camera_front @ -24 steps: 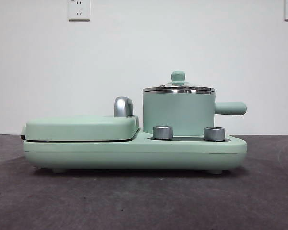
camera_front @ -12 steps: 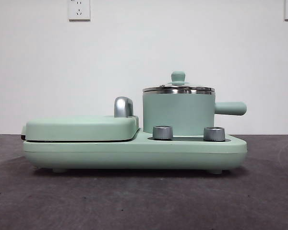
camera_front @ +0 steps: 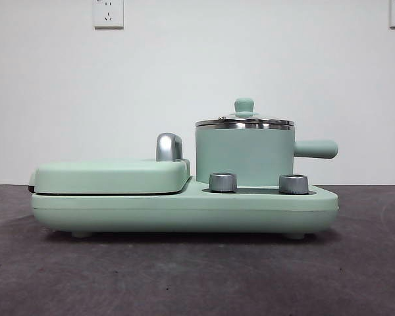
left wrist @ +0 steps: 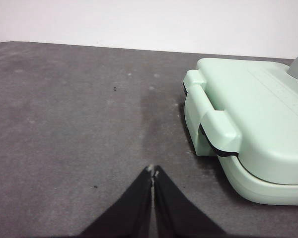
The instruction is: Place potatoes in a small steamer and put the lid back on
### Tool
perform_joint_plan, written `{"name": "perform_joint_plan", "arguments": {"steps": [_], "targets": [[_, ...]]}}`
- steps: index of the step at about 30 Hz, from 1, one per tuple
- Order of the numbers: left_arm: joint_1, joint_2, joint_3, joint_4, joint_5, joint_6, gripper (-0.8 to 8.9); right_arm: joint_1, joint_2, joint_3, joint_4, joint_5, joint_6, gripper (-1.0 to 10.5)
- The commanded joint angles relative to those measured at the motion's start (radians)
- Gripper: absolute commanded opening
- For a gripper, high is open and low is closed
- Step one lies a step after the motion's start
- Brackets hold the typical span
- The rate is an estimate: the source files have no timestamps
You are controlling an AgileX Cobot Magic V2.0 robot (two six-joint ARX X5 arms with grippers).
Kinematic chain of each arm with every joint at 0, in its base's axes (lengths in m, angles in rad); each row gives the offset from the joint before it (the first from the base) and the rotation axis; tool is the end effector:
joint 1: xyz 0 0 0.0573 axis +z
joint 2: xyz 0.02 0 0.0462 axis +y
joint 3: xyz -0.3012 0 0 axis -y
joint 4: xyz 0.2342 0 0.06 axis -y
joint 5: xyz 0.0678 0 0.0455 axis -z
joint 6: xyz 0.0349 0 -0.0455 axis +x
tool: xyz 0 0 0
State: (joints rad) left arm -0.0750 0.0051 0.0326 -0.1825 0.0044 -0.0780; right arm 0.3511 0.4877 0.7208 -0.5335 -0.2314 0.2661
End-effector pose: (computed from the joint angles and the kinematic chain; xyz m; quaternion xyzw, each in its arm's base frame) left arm 0.0526 -0.0041 0.1556 -0.0361 0.0789 -0.0365 0.9956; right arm 0.0584 0.0299 0.3270 0.1168 0.1857 0.2616 0.9399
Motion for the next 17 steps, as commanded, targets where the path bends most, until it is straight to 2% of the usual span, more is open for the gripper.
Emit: {"name": "perform_joint_plan", "arguments": {"steps": [1,4,7,13,17], "targets": [[-0.001,-0.002,-0.020,-0.005,0.001,0.010,0.06,-0.079,-0.086,-0.166,0.200,0.003,-0.084,0.2],[-0.001,-0.002,-0.020,-0.005,0.001,0.010,0.06,-0.162,-0.205,-0.356,0.354,0.005,-0.175,0.2],[-0.001,-0.002,-0.019,-0.005,0.001,0.010,0.06,-0.233,-0.309,-0.492,0.370,0.005,-0.226,0.2],[-0.001,-0.002,-0.019,-0.005,0.001,0.010,0.06,-0.334,-0.436,-0.643,0.364,0.069,-0.227,0.2],[-0.001,-0.002,-0.020,-0.005,0.001,0.010,0.06,-0.365,-0.462,-0.687,0.369,0.131,-0.225,0.2]]}}
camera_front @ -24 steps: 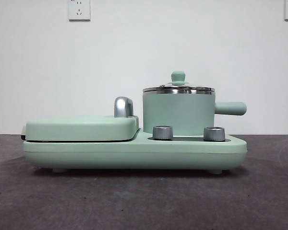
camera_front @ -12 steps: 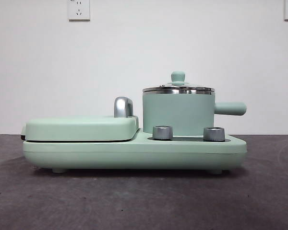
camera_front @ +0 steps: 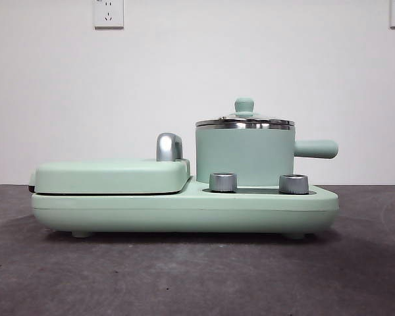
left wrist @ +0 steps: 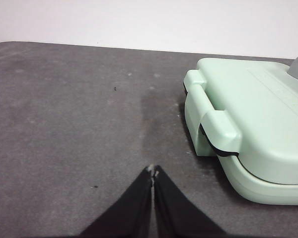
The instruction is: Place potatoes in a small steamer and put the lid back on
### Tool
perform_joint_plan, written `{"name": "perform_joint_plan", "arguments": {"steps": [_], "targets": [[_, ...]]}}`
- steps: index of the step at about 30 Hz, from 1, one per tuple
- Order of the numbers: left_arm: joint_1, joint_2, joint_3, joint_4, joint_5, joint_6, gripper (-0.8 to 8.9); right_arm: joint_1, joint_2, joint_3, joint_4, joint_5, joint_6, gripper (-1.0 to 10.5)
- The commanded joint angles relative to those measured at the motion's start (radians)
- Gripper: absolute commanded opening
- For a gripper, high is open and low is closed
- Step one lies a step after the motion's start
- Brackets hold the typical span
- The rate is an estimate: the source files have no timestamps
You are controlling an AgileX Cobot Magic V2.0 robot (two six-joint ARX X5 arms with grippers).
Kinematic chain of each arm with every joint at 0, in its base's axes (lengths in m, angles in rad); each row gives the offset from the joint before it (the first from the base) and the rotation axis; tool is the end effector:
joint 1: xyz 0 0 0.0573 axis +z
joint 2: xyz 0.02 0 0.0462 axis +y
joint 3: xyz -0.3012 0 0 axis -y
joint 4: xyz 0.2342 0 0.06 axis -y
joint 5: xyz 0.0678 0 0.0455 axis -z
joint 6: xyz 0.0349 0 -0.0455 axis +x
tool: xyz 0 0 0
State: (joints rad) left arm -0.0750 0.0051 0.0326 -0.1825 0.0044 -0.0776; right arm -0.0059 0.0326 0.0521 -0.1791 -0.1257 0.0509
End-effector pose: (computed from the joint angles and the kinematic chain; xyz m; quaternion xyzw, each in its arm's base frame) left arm 0.0526 -0.0041 0.1556 -0.0359 0.0789 -0.0365 0.9956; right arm 0.0531 0.0041 0.1616 0.0306 0.0810 0.0576 0.9946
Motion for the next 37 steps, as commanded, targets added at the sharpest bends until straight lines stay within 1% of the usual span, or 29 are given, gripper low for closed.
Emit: {"name": "perform_joint_plan", "arguments": {"steps": [1,9,13,21,37], "targets": [[-0.001,-0.002,-0.020,-0.005,0.001,0.010,0.06,-0.011,-0.012,-0.026,0.013,0.032,-0.011,0.2],[-0.001,-0.002,-0.019,-0.005,0.001,0.010,0.06,-0.010,-0.029,-0.041,0.000,0.105,-0.014,0.2],[-0.001,-0.002,-0.019,-0.005,0.001,0.010,0.06,-0.010,-0.029,-0.041,0.000,0.104,-0.038,0.2],[-0.001,-0.002,-0.019,-0.005,0.001,0.010,0.06,-0.010,-0.029,-0.041,0.026,0.100,-0.037,0.2],[-0.001,-0.002,-0.019,-0.005,0.001,0.010,0.06,-0.010,-0.029,-0.041,0.025,0.100,-0.037,0.2]]}}
